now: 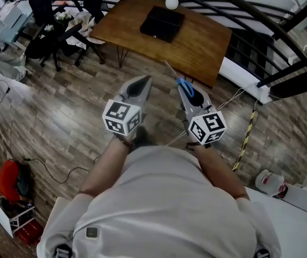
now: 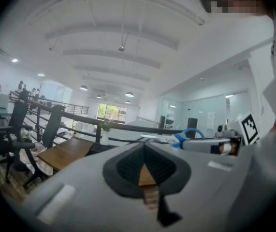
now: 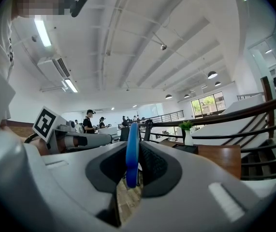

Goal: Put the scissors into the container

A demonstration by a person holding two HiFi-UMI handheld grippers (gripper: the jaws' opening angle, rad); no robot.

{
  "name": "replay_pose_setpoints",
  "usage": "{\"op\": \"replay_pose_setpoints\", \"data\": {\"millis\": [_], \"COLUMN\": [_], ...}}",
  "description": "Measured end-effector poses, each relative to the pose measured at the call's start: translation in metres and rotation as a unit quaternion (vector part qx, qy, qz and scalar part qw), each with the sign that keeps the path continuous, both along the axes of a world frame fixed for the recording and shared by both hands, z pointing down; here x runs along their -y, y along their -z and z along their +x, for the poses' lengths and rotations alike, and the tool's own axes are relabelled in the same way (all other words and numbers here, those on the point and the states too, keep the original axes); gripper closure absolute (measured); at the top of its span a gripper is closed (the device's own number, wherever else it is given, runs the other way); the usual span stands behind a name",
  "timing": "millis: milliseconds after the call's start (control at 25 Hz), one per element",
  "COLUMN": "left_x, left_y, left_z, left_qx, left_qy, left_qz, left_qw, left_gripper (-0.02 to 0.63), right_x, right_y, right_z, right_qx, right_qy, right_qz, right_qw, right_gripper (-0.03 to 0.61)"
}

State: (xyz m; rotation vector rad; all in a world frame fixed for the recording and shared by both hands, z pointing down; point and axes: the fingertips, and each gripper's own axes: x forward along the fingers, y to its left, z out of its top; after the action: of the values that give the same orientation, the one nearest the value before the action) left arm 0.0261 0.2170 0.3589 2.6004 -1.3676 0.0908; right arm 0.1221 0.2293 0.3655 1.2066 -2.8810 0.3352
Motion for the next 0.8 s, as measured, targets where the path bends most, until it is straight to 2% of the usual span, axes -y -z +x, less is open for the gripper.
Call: {"op": "replay_pose_setpoints", "data": {"millis": [440,680,800], "left_x": [0.085,0.098,0.102], "left_y": [0.028,0.022,0.018], "left_z": [-0.093,-0.123,-0.133], "left_qx": [0.007,0.011,0.007], "left_qy": [-0.026,-0.051,-0.05], "left_qz": [0.015,0.005,0.003], "left_qw": [0.9995,0.9986,0.9987], "left_gripper": [0.611,0.611,0.611], "right_x": [0.078,0.092,0.093], "right_y": [0.022,0.013,0.011], "right_z": [-0.097,-0.141,-0.155], "right_qx": [0.0,-0.001,-0.002], "right_qy": [-0.02,-0.018,-0.01], "right_qz": [0.01,-0.002,-0.003], "right_qw": [1.0,1.0,1.0], "right_gripper": [0.52,0.521,0.52]}}
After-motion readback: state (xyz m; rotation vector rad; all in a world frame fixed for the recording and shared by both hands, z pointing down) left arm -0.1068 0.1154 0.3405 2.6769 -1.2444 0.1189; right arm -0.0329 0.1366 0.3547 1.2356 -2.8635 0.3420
